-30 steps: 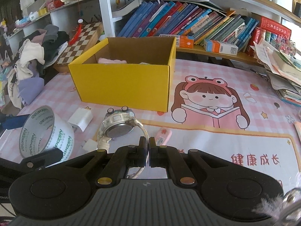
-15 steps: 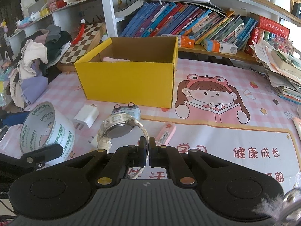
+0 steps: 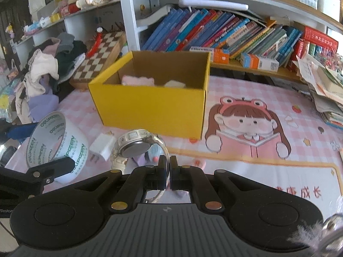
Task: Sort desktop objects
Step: 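Lift the tape roll and watch up over the yellow box with both tools, then open both tools to drop the tape roll and watch into the box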
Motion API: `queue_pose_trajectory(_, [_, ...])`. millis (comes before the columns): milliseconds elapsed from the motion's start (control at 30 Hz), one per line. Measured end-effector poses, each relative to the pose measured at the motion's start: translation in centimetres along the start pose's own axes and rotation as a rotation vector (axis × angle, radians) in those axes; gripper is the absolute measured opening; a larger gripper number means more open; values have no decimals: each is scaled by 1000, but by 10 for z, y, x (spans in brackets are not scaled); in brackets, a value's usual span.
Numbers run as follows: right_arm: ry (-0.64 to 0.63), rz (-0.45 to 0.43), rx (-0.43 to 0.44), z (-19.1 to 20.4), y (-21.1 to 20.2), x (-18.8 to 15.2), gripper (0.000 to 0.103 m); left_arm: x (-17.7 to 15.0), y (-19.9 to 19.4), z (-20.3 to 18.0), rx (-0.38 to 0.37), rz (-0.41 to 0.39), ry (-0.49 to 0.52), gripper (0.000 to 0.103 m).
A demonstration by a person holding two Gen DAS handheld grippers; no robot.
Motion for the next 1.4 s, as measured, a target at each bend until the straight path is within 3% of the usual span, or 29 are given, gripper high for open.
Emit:
queue_pose_trajectory(433, [-37,-148,30,-14,11,83,3,66,20,23,40,-110,38,85])
queue_pose_trajectory(767, [-127,-227,24,-20,49,141,3,107,54,42,90,-129,65,85])
queue_pose_trajectory(1033, [-213,-173,53,-11,99,166,3,117,91,55,98,-73,61,85])
queue_pose_trajectory(1267, [-332,-108,73,11,146,173,3,113,136,72,121,36,20,85])
queue_pose_trajectory(1400, [-438,-37,107,27,173,175,3,109,154,69,92,92,34,85])
Point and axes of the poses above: each gripper's, at about its wrist camera, not at the fingertips, and y roughly the way its jaws point, z to its left, x to its top, the point moved 3 cm from there along y, roughly the way its jaws point, and after that the axes turned 11 degrees about -x, right-handed, at the moved point
